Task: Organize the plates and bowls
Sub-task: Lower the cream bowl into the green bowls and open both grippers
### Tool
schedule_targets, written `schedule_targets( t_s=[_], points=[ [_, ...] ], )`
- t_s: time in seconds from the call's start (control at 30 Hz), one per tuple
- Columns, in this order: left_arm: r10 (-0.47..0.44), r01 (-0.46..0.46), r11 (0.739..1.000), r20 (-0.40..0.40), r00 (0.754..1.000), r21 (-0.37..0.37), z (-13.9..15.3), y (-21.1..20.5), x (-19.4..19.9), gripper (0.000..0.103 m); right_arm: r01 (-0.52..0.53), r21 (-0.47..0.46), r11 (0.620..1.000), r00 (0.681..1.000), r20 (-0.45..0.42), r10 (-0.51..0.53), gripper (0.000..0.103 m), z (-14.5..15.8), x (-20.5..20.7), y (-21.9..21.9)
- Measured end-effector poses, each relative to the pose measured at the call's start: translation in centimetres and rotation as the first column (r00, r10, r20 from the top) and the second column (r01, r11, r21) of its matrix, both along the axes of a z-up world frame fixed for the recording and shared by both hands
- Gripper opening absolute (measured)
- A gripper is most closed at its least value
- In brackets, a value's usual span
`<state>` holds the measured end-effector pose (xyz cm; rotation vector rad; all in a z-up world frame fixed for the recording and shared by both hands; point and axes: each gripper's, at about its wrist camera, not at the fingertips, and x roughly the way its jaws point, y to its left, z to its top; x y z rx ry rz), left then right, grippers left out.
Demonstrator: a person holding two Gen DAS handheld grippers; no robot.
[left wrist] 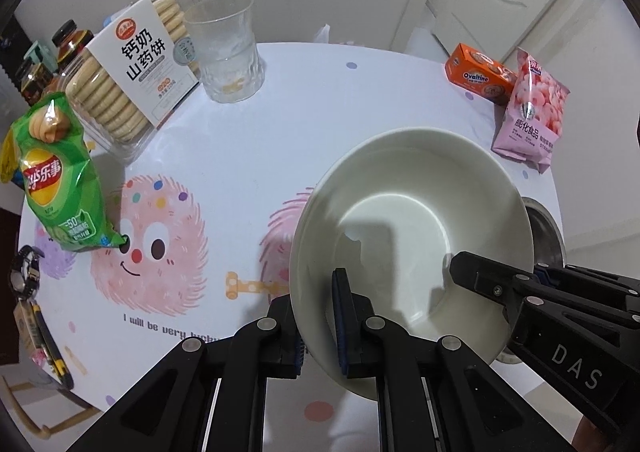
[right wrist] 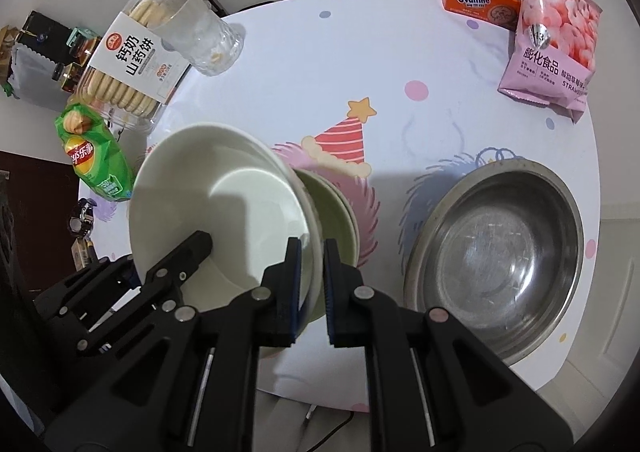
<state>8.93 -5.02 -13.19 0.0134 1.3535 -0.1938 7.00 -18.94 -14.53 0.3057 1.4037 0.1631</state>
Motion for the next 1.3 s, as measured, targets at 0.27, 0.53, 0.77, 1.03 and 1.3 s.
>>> schedule_targets(
  t_s=[0.27,0.53,0.77,1.03,1.3],
  points=[
    [-0.011,0.011,1.000,-0.029,1.000,0.009,-1.0,-0.4,0.0,0.011,0.004,-0.006,1.000,1.000,-0.031,-0.004,0.012,-1.0,-0.1,-0.1],
    [-0.021,0.022,1.000,-0.048,0.999,0.021,-2.1,-0.5,-0.3,0.011,-0.009,-0.020,1.000,0.998,-0.057,0.008,0.012,-2.2,-0.2,0.1],
    [-0.015,0.016,1.000,-0.050,0.999,0.008,-2.5,-0.4,-0.2,0.011,0.001,-0.020,1.000,0.998,-0.057,-0.002,0.012,-2.4,-0.1,-0.1],
    [0.007,-0.008,1.000,-0.053,0.999,-0.028,-2.9,0.0,0.1,0.011,0.017,-0.020,1.000,0.998,-0.061,-0.018,0.012,-2.6,0.2,-0.1],
    [0.038,-0.044,0.997,-0.075,0.996,-0.070,-3.1,0.5,0.3,0.014,0.033,0.008,0.999,0.995,-0.095,-0.032,0.013,-3.0,0.2,-0.3]
  ],
)
